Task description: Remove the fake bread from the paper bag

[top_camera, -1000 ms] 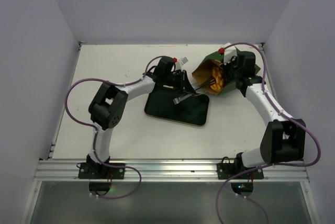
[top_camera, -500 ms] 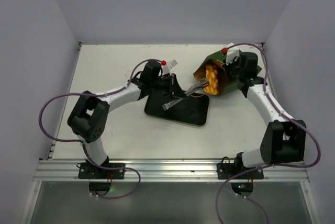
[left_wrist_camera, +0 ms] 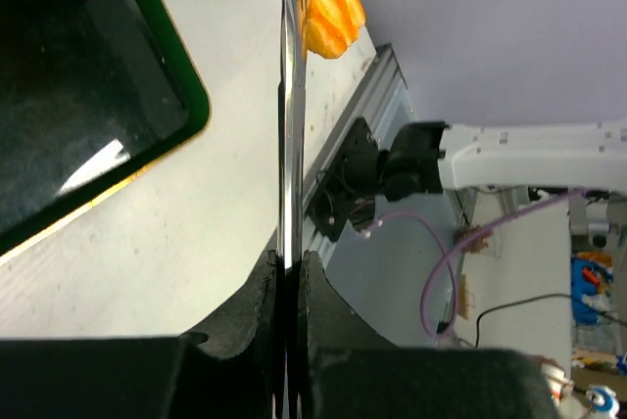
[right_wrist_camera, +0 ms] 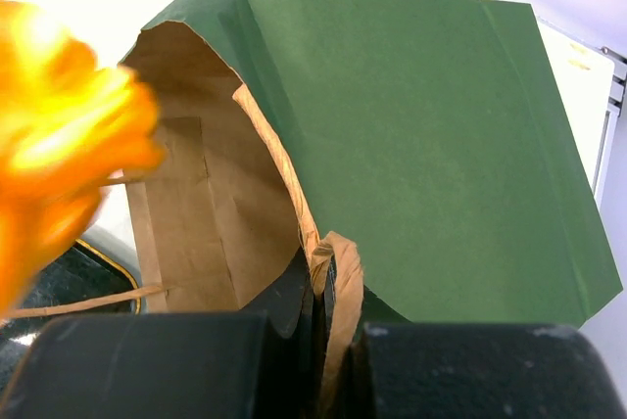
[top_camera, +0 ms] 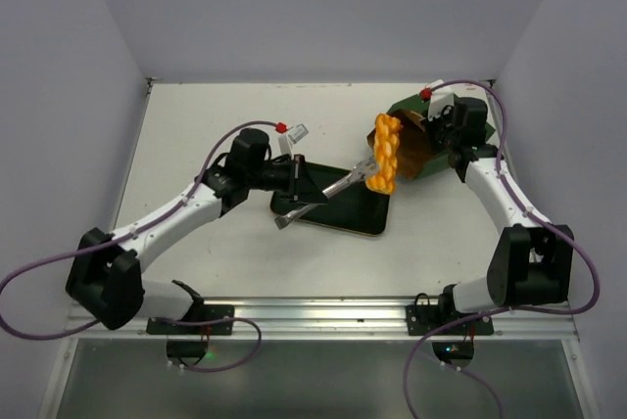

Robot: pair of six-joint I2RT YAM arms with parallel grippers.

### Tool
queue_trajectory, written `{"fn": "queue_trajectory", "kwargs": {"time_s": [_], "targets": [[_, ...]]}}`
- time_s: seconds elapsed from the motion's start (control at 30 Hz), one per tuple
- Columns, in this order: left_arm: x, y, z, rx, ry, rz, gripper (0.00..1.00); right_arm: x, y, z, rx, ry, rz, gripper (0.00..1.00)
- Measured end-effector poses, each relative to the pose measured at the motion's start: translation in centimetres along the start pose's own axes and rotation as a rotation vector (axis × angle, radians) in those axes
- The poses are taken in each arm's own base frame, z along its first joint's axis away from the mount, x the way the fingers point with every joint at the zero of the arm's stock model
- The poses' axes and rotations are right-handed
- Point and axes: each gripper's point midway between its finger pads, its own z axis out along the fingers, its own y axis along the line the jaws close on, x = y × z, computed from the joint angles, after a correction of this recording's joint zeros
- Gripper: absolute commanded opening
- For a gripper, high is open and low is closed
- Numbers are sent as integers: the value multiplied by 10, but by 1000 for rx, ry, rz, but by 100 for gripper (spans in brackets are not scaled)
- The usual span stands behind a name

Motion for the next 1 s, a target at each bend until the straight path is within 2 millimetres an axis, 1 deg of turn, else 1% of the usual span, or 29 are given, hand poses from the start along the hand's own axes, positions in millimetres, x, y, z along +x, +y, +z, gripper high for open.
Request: {"fn": "queue_trajectory", "kwargs": {"time_s": [0.07,0.13,0.2,0.37,0.43,0.57,0.7,0.83,1.0], "targets": [[12,-7,-15,4,-5,23,0,0,0,0,0,0,2,1],[27,-9,-28,0,-10,35,0,0,0,0,0,0,5,1],[43,-8,-40,-16,-13,32,0,0,0,0,1,0,10,1],[80,5,-64,-55,-74,-14,0,0,0,0,3,0,22,1],[87,9,-70,-64,-106,-35,0,0,-1,0,3,-1,24,1],[95,23,-74,-84,-192,-93,0,0,0,0,2,-2,26,1],[101,45,-75,-119,-279,-191,0,1,1,1,-1,-4,26,2],[96,55,-77,-141,-365,-284,0,4,3,1,-12,-1,31,2],[84,56,-77,-144,-435,-340,0,3,4,1,-15,-3,31,1]]}}
